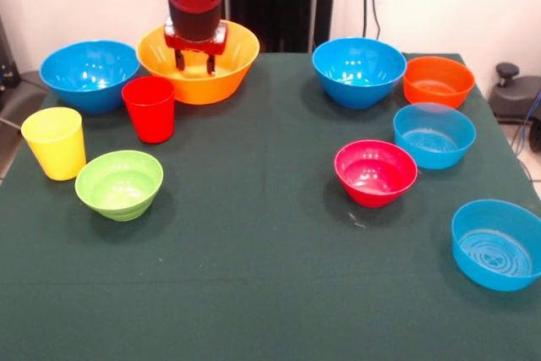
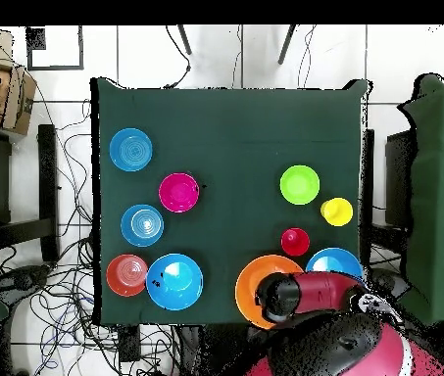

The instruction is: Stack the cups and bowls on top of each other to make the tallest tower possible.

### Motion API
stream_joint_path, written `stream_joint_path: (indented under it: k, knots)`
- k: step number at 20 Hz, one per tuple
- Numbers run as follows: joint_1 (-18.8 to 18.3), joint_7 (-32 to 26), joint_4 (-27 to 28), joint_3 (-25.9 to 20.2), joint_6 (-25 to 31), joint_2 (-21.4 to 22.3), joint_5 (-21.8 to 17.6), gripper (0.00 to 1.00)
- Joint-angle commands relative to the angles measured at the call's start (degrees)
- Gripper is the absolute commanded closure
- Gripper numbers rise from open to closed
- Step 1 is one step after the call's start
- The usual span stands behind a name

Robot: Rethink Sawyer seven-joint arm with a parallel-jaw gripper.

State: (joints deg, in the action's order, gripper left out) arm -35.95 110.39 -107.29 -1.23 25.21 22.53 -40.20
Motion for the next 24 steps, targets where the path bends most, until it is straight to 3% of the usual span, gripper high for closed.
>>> stream_joint_path:
  k: [1,4,14,24]
  knots:
    - [7.2,15.1,-2.9,13.4,-46.0,-4.6,0.8,0.00]
    - [6.5,13.2,-1.7,13.2,-47.4,-6.1,2.8,0.00]
    - [2.6,7.6,3.2,7.2,-42.7,-4.6,4.4,0.00]
    - [-0.2,5.3,4.0,1.7,-35.2,0.4,3.3,0.00]
